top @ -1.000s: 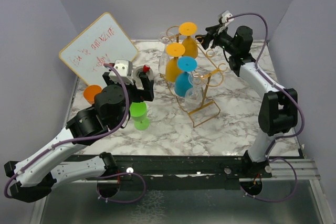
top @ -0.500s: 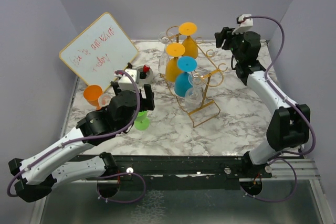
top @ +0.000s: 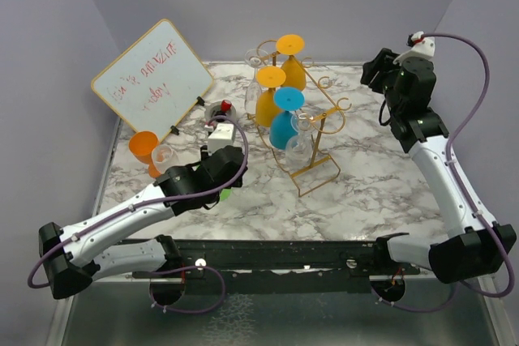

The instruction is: Place the wine glass upside down on the wine glass rack

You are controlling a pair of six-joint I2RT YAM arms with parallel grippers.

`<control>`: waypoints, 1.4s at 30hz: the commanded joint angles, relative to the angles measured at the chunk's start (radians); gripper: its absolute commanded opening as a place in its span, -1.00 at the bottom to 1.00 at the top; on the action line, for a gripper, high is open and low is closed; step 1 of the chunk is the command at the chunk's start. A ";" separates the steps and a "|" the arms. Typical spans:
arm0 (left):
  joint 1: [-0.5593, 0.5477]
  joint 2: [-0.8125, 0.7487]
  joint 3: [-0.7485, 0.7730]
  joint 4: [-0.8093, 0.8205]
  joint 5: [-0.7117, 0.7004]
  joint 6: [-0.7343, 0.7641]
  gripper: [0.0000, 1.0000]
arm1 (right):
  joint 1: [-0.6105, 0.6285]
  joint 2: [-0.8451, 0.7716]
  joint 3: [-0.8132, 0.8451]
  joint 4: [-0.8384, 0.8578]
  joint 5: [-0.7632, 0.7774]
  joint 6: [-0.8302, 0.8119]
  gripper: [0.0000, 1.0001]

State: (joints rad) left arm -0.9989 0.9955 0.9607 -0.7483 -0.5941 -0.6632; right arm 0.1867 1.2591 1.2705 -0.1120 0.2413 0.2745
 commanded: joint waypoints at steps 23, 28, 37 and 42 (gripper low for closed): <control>0.069 0.166 0.241 -0.066 -0.035 0.101 -1.00 | -0.003 -0.258 -0.051 -0.259 -0.014 0.184 -0.02; 0.069 0.105 0.363 -0.064 -0.134 0.140 -1.00 | -0.002 -0.244 -0.007 -0.299 -0.106 0.206 -0.01; 0.069 0.051 0.628 0.114 -0.210 0.339 -1.00 | -0.001 -0.320 -0.070 -0.212 -0.215 0.230 0.17; 0.069 0.009 0.608 0.415 -0.081 0.410 -1.00 | -0.002 -0.352 -0.101 -0.146 -0.282 0.248 0.32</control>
State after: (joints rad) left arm -0.9310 1.0298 1.5841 -0.6022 -0.7528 -0.3546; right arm 0.1867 0.9367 1.2045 -0.3332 0.0498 0.5022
